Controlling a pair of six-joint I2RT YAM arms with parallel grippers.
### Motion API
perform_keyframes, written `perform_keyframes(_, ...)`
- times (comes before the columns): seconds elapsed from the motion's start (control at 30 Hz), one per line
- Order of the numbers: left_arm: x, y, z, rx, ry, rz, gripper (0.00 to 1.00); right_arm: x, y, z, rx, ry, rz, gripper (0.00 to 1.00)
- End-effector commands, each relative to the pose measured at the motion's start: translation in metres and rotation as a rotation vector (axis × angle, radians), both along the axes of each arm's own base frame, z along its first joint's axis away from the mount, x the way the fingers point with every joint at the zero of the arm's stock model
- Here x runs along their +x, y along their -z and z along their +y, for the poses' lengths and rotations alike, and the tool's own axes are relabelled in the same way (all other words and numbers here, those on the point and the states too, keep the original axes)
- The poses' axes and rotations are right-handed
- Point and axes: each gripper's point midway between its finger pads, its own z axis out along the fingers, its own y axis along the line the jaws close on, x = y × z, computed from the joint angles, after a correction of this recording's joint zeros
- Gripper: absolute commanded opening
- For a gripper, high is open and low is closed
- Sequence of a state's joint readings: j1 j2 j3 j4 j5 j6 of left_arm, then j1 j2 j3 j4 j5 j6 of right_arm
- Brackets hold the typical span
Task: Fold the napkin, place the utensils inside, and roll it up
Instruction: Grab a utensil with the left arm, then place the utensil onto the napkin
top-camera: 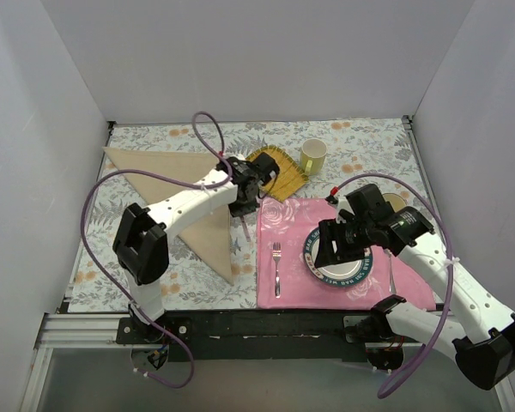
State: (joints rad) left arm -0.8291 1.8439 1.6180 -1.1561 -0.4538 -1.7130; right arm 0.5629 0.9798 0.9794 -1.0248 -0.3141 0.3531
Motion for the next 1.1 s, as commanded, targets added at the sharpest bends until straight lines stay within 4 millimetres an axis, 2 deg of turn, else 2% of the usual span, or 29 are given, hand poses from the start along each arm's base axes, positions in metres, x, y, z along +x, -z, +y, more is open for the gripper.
perform_keyframes(0.0,0.036,-0.035,0.077,0.067,-0.057,-0.055,0.0,0.001,0.001,0.005,0.023,0.009,0.014,0.66)
perform_keyframes(0.03,0.048,-0.037,0.099,0.076,-0.105,-0.056,0.0,0.001,0.002,0.006,0.026,0.01,0.023,0.66)
perform_keyframes(0.1,0.061,-0.034,0.12,0.09,-0.13,-0.055,0.0,0.002,0.003,0.008,0.027,0.012,0.039,0.66)
perform_keyframes(0.13,0.07,-0.031,0.142,0.113,-0.145,-0.04,0.0,0.003,0.001,0.01,0.033,0.011,0.038,0.66)
perform_keyframes(0.17,0.079,-0.029,0.151,0.111,-0.152,-0.052,0.0,0.004,-0.001,0.01,0.032,0.009,0.038,0.66)
perform_keyframes(0.2,0.084,-0.025,0.162,0.116,-0.159,-0.048,0.0,0.006,-0.001,0.011,0.027,0.008,0.045,0.66)
perform_keyframes(0.23,0.086,-0.011,0.185,0.118,-0.182,-0.007,0.0,0.01,-0.006,0.013,0.031,0.009,0.036,0.66)
perform_keyframes(0.3,0.099,0.001,0.205,0.093,-0.228,-0.01,0.0,0.012,-0.007,0.014,0.025,0.006,0.039,0.67)
perform_keyframes(0.33,0.104,0.005,0.225,0.082,-0.277,-0.002,0.0,0.014,-0.008,0.015,0.026,0.005,0.037,0.66)
perform_keyframes(0.37,0.112,0.015,0.228,0.065,-0.27,0.003,0.0,0.016,-0.01,0.016,0.025,0.006,0.035,0.66)
perform_keyframes(0.47,0.131,0.027,0.245,0.091,-0.307,0.01,0.0,0.02,-0.007,0.018,0.017,0.001,0.054,0.66)
perform_keyframes(0.6,0.135,0.051,0.255,0.104,-0.409,0.083,0.0,0.03,-0.005,0.02,-0.011,0.004,0.064,0.66)
perform_keyframes(0.7,0.128,0.067,0.261,0.103,-0.462,0.132,0.0,0.036,-0.007,0.02,-0.02,0.01,0.063,0.66)
perform_keyframes(0.87,0.129,0.077,0.264,0.083,-0.489,0.144,0.0,0.04,-0.003,0.016,-0.03,0.02,0.069,0.66)
perform_keyframes(1.07,0.127,0.075,0.266,0.096,-0.495,0.141,0.0,0.041,0.001,0.015,-0.026,0.023,0.088,0.66)
